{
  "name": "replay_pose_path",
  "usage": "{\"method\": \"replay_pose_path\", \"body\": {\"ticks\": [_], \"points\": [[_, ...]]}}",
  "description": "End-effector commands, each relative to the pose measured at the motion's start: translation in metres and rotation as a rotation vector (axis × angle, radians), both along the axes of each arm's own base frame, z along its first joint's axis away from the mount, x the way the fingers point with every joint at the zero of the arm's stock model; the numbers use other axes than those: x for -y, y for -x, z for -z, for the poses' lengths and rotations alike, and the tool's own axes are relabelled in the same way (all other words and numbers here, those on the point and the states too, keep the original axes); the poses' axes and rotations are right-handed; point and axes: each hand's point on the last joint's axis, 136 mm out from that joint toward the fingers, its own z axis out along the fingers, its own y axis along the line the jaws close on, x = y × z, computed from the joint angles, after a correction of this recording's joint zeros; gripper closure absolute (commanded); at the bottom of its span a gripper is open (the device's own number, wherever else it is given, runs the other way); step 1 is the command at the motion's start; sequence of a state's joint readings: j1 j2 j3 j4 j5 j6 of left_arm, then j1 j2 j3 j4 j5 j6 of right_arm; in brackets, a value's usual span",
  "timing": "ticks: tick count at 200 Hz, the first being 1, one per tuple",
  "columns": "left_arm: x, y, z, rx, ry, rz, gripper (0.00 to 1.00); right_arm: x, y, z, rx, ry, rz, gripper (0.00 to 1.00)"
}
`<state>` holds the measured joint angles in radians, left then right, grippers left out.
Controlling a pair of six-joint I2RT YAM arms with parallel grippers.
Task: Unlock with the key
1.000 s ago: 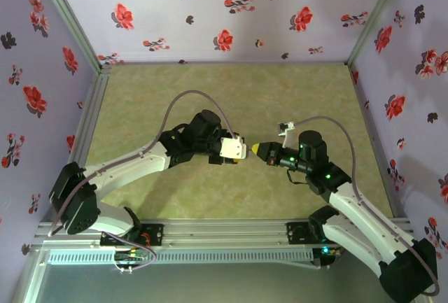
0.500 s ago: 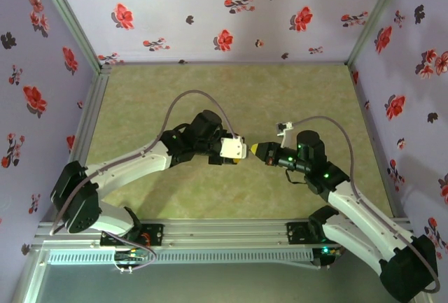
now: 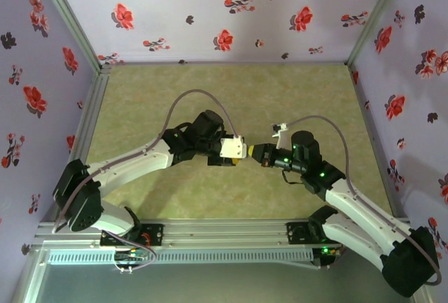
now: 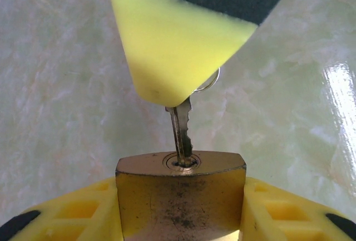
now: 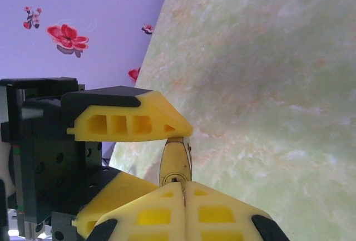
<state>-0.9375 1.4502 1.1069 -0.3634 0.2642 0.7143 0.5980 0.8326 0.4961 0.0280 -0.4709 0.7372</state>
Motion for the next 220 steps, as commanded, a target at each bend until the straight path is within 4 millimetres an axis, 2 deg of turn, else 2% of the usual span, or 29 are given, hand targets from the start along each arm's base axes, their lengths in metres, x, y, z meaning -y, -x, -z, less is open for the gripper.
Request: {"method": "replay_pose_path", "body": {"ticks": [1, 58, 96, 106, 129, 167, 220], "points": [[0.037, 0.01, -0.075, 0.018, 0.244, 0.101, 1.0, -0.008, 0.008, 0.012, 0.049, 0.048, -0.07, 1.0], [0.042, 0.022, -0.102, -0.017, 0.312, 0.15, 1.0, -0.013, 0.013, 0.024, 0.075, 0.081, -0.142, 1.0], [0.046, 0.019, -0.109, 0.004, 0.367, 0.139, 1.0, -0.029, 0.015, 0.019, 0.034, -0.039, -0.186, 1.0], [0.048, 0.02, -0.11, 0.005, 0.367, 0.146, 1.0, -0.032, 0.018, 0.024, 0.018, -0.032, -0.204, 1.0], [0.052, 0.015, -0.115, 0.017, 0.383, 0.127, 1.0, -0.033, 0.018, 0.034, -0.009, 0.018, -0.203, 1.0], [0.058, 0.009, -0.13, 0.036, 0.474, 0.099, 1.0, -0.034, 0.013, 0.033, -0.03, -0.037, -0.147, 1.0], [0.061, 0.026, -0.134, -0.024, 0.494, 0.182, 1.0, -0.033, 0.021, 0.044, -0.045, 0.005, -0.176, 1.0]]}}
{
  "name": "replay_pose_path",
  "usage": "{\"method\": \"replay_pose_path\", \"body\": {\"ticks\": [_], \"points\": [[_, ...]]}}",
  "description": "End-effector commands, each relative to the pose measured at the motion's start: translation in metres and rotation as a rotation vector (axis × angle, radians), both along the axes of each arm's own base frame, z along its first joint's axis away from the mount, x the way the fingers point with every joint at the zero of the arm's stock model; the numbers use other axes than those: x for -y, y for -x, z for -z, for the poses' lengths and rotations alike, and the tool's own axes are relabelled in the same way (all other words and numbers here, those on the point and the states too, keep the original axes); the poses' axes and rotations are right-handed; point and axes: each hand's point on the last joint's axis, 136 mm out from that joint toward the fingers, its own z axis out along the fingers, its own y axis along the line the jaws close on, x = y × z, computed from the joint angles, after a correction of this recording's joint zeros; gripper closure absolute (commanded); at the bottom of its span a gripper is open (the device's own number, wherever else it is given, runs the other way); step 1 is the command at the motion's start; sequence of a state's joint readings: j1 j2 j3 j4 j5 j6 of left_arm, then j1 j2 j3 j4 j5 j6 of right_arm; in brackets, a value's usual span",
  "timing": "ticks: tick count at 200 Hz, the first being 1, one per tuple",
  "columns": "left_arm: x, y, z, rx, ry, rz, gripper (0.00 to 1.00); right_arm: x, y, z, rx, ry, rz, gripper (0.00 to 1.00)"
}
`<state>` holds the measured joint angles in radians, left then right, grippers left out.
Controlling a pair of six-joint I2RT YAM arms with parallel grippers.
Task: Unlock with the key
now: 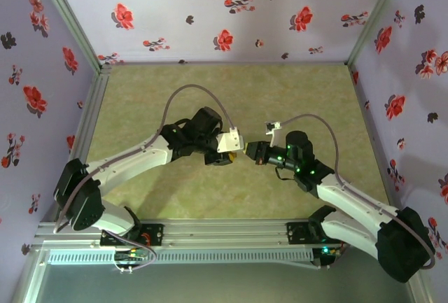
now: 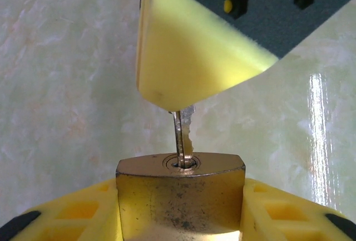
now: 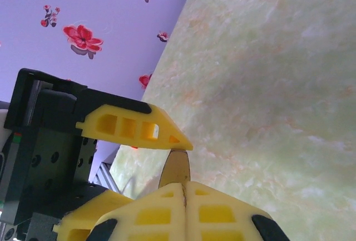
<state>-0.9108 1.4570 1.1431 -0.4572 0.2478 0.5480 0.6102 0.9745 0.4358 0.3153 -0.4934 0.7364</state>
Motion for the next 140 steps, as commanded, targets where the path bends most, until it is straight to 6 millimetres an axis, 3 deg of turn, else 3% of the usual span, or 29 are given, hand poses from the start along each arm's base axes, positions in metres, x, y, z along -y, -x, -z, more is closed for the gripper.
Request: {"method": "replay_pose_path", "body": {"ticks": [1, 23, 42, 96, 140], "points": [[0.075, 0.033, -0.138, 0.151, 0.535, 0.3, 1.0, -0.013, 0.036, 0.036, -0.107, 0.065, -0.144, 1.0], [0.074, 0.036, -0.141, 0.143, 0.542, 0.308, 1.0, -0.012, 0.037, 0.04, -0.115, 0.078, -0.146, 1.0], [0.071, 0.032, -0.129, 0.145, 0.495, 0.29, 1.0, -0.009, 0.032, 0.038, -0.118, 0.083, -0.107, 1.0], [0.038, 0.02, -0.032, 0.003, 0.213, 0.229, 1.0, 0.024, 0.022, 0.024, -0.111, 0.192, 0.063, 1.0], [0.007, 0.01, 0.026, 0.007, 0.011, 0.198, 1.0, 0.053, 0.027, 0.027, -0.183, 0.233, 0.167, 1.0]]}}
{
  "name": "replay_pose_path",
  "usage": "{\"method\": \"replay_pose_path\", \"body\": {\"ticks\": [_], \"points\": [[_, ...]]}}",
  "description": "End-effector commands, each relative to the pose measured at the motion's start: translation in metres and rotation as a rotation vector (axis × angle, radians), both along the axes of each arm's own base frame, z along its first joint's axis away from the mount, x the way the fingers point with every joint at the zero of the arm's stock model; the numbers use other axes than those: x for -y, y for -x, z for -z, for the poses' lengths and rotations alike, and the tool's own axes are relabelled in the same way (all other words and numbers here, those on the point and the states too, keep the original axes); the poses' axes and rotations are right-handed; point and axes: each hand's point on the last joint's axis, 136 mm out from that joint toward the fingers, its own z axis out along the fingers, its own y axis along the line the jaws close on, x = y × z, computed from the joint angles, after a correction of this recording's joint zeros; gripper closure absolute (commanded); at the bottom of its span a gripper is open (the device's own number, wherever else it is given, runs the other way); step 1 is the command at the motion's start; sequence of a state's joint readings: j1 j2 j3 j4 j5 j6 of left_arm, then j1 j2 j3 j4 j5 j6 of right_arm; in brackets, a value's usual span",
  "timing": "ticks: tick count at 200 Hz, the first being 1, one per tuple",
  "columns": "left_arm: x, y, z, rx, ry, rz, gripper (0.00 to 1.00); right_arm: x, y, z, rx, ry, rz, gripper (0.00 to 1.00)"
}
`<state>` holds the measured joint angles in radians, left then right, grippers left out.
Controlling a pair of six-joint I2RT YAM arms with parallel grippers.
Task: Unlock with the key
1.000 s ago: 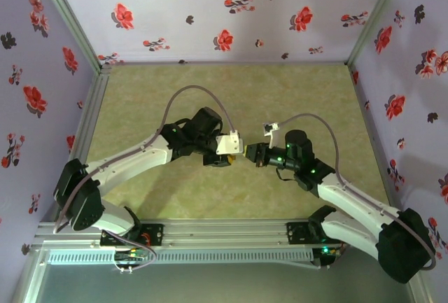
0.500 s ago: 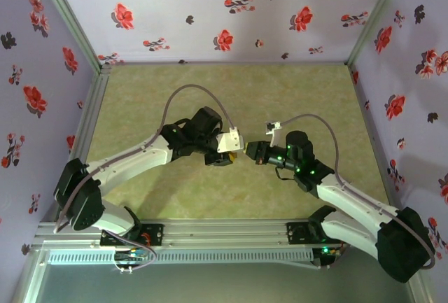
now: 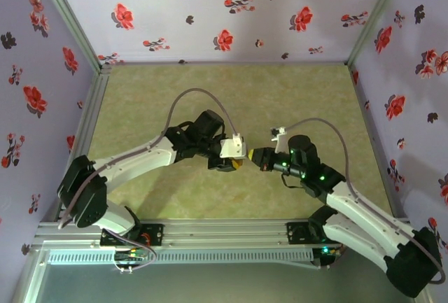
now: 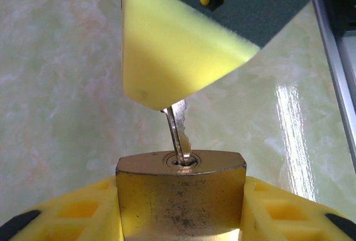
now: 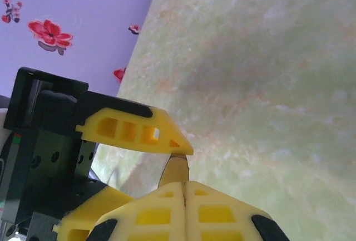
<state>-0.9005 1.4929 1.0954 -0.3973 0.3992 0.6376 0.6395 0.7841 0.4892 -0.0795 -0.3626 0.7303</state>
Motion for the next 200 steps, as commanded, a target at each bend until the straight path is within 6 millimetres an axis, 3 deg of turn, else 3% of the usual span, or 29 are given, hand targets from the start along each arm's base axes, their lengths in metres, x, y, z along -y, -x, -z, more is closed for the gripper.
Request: {"method": "replay_pose_path", "body": {"ticks": [1, 84, 155, 182, 200], "points": [[-0.005, -0.008, 0.01, 0.055, -0.03, 0.045, 1.0, 0.024, 0.006, 0.02, -0.096, 0.102, 0.081, 1.0], [-0.054, -0.016, 0.092, 0.058, -0.475, 0.158, 1.0, 0.069, 0.0, 0.024, -0.191, 0.142, 0.267, 1.0], [-0.076, -0.008, 0.134, 0.084, -0.657, 0.282, 1.0, 0.073, -0.001, 0.024, -0.199, 0.133, 0.281, 1.0], [-0.079, 0.0, 0.14, 0.095, -0.679, 0.336, 0.83, 0.073, 0.001, 0.022, -0.192, 0.125, 0.275, 1.0], [-0.083, -0.001, 0.143, 0.112, -0.69, 0.336, 0.58, 0.073, 0.003, 0.023, -0.192, 0.122, 0.27, 1.0]]}}
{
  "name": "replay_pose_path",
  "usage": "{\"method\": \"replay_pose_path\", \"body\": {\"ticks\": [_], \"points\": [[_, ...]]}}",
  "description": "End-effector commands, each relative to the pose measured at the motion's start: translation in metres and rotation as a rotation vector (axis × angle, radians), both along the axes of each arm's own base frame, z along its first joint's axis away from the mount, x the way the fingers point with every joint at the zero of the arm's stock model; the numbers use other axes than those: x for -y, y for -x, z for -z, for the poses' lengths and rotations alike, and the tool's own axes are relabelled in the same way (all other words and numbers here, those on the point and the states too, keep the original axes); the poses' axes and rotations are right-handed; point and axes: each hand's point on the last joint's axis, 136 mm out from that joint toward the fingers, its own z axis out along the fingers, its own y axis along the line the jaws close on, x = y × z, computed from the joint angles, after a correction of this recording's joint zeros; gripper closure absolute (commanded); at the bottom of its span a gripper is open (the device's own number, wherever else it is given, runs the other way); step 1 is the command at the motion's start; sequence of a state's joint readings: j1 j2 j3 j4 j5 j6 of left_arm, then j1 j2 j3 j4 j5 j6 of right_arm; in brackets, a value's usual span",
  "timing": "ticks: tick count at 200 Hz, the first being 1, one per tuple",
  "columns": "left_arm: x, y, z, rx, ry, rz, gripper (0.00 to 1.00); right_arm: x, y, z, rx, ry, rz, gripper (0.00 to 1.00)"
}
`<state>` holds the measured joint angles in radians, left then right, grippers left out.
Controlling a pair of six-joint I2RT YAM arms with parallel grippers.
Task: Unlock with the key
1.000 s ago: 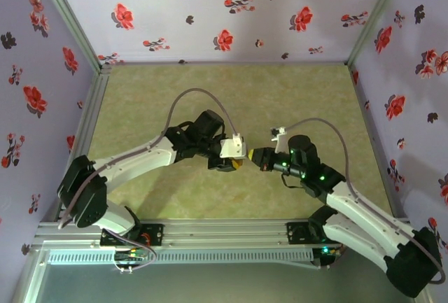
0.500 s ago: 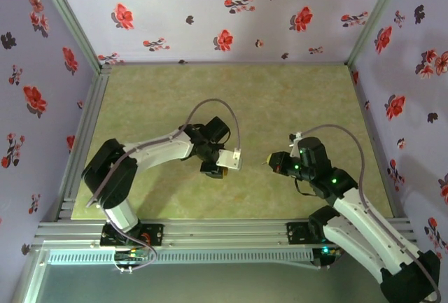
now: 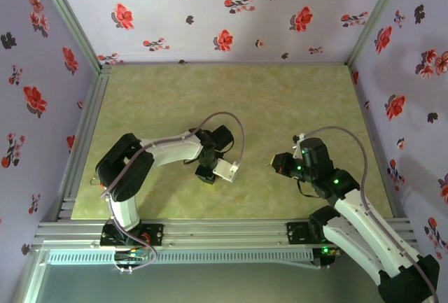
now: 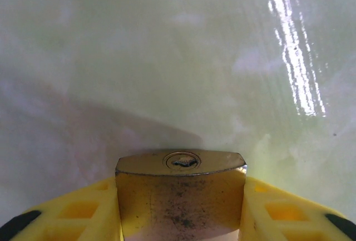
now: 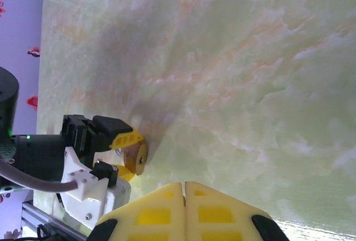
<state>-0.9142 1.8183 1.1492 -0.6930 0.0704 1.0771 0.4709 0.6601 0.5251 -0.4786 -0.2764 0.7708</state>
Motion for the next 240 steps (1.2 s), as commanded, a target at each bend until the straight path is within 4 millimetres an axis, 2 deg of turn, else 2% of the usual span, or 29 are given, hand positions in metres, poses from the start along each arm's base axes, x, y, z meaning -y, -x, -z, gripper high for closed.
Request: {"method": "replay_pose_path", "body": {"ticks": [1, 14, 40, 65, 78, 96, 103, 114, 123, 140, 158, 179, 199, 240], "points": [[-0.011, 0.006, 0.006, 0.008, -0.045, 0.054, 0.57, 0.001, 0.0, -0.011, 0.018, -0.02, 0.01, 1.0], [-0.011, 0.006, 0.005, 0.02, -0.039, 0.046, 0.44, 0.002, 0.002, -0.01, 0.019, -0.024, 0.01, 1.0], [-0.012, 0.005, -0.002, 0.057, -0.03, 0.014, 0.33, 0.003, 0.005, -0.009, 0.025, -0.036, 0.017, 1.0], [-0.001, -0.002, -0.027, 0.122, 0.084, -0.095, 0.32, 0.005, 0.01, -0.011, 0.034, -0.05, 0.022, 1.0], [0.007, -0.007, -0.05, 0.157, 0.196, -0.199, 0.31, 0.007, 0.012, -0.011, 0.038, -0.053, 0.026, 1.0], [0.015, -0.002, -0.083, 0.131, 0.359, -0.382, 0.31, 0.01, 0.016, -0.01, 0.037, -0.05, 0.03, 1.0], [0.015, -0.003, -0.094, 0.122, 0.427, -0.48, 0.31, 0.011, 0.018, -0.016, 0.063, -0.064, 0.03, 1.0], [0.012, 0.001, -0.105, 0.074, 0.511, -0.626, 0.35, 0.012, 0.02, -0.017, 0.071, -0.07, 0.028, 1.0], [0.009, 0.01, -0.108, 0.015, 0.543, -0.719, 0.42, 0.012, 0.021, -0.018, 0.075, -0.075, 0.027, 1.0], [-0.006, 0.014, -0.104, -0.056, 0.551, -0.954, 0.7, 0.011, 0.024, -0.017, 0.075, -0.085, 0.023, 1.0], [-0.023, 0.02, -0.091, -0.118, 0.504, -1.188, 0.86, 0.01, 0.025, -0.018, 0.08, -0.093, 0.015, 1.0], [-0.035, 0.022, -0.071, -0.142, 0.447, -1.382, 0.89, 0.01, 0.025, -0.018, 0.087, -0.096, 0.014, 1.0], [-0.041, 0.019, -0.053, -0.128, 0.39, -1.497, 0.92, 0.009, 0.025, -0.019, 0.088, -0.108, 0.01, 1.0], [-0.048, 0.017, -0.027, -0.086, 0.232, -1.593, 0.94, 0.011, 0.028, -0.02, 0.099, -0.117, 0.017, 1.0]]}}
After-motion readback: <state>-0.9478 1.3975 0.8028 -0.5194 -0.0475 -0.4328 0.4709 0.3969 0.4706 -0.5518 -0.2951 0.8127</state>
